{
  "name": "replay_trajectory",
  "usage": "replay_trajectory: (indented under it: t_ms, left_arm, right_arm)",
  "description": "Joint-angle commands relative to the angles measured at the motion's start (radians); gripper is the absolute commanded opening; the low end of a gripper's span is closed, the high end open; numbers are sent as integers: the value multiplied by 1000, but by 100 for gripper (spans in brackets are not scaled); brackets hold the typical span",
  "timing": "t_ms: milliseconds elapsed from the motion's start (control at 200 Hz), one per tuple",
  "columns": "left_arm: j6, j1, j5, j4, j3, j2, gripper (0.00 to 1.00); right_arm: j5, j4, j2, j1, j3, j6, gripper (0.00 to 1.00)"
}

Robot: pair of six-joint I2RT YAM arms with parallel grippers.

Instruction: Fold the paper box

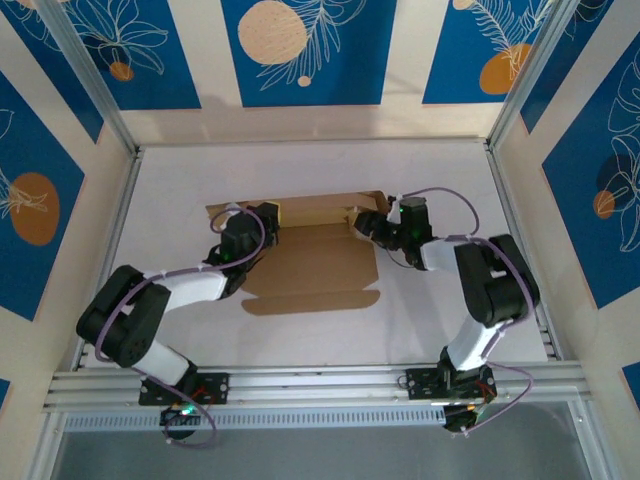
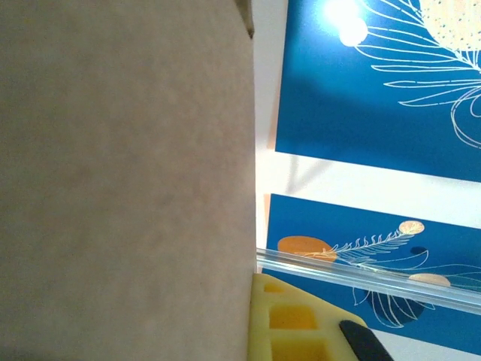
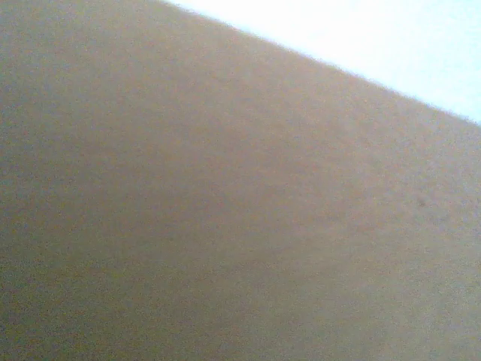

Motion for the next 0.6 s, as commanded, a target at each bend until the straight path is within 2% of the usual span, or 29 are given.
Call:
replay_trajectory:
  t_ms: [0, 120, 210, 275, 385, 470, 535, 595]
  left_arm:
    - [14, 15, 42, -102, -16, -19, 0]
    - [18, 24, 51, -129, -5, -21, 0]
    - [26, 28, 57, -143, 0, -24, 0]
    - [31, 30, 66, -177, 10, -28, 0]
    - [38, 32, 76, -199, 20, -33, 0]
    - [42, 34, 86, -210, 28, -34, 0]
    - [33, 35, 93, -209, 31, -35, 0]
    - [26, 34, 100, -207, 32, -36, 0]
  right_arm:
    - [-71, -217, -114, -2, 30, -185, 55]
    - [-78, -420, -216, -5, 57, -280, 53]
    - [-95, -501, -340, -4, 50, -343, 50]
    - [-41, -543, -449, -7, 47, -375, 47]
    - [141, -602, -574, -30, 86, -396, 38]
    - [287, -640, -563, -79, 155, -366, 34]
    - [379, -696, -478, -128, 236, -366, 35]
    - [380, -745, -367, -172, 312, -390, 34]
